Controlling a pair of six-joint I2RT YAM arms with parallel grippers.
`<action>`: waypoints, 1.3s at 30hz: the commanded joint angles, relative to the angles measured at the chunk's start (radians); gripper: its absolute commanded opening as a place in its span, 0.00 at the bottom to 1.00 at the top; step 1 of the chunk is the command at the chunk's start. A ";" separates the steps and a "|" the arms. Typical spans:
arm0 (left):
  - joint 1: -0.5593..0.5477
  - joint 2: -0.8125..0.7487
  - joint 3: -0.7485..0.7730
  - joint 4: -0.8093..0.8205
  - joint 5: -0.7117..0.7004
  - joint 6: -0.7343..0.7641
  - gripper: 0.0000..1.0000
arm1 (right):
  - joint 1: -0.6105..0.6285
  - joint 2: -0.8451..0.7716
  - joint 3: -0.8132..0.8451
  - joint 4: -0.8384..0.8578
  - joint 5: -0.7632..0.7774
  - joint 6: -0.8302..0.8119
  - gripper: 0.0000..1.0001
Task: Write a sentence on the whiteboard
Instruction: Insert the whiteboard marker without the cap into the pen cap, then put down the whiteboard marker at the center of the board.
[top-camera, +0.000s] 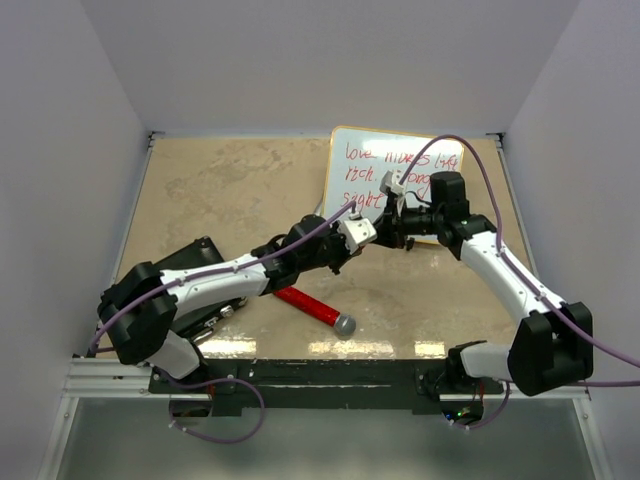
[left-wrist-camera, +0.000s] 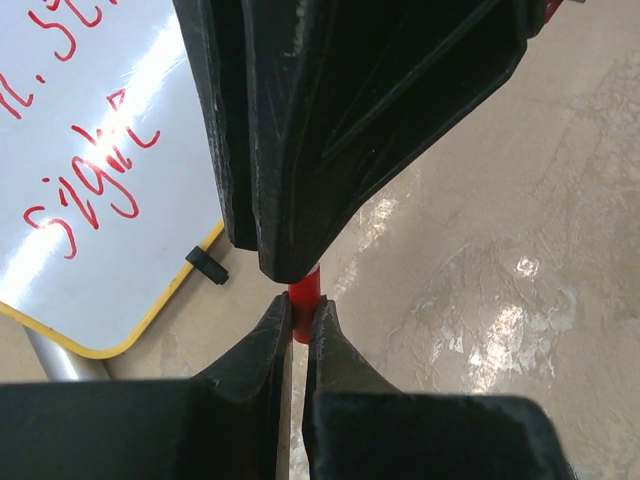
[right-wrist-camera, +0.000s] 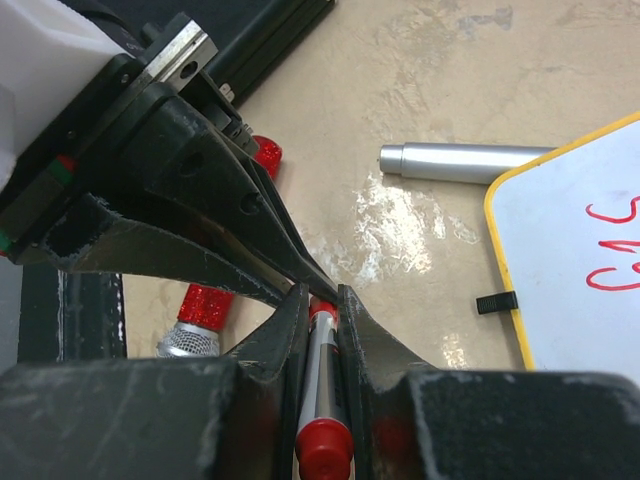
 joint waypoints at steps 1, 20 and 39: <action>-0.027 -0.115 -0.058 0.559 0.138 -0.072 0.01 | 0.052 0.020 -0.032 -0.090 0.045 -0.014 0.00; 0.261 -0.569 -0.151 -0.266 0.018 -0.298 0.96 | 0.018 0.026 0.057 -0.496 0.591 -0.448 0.17; 0.281 -0.821 -0.290 -0.364 -0.223 -0.221 1.00 | 0.046 -0.030 0.202 -0.398 0.513 -0.276 0.69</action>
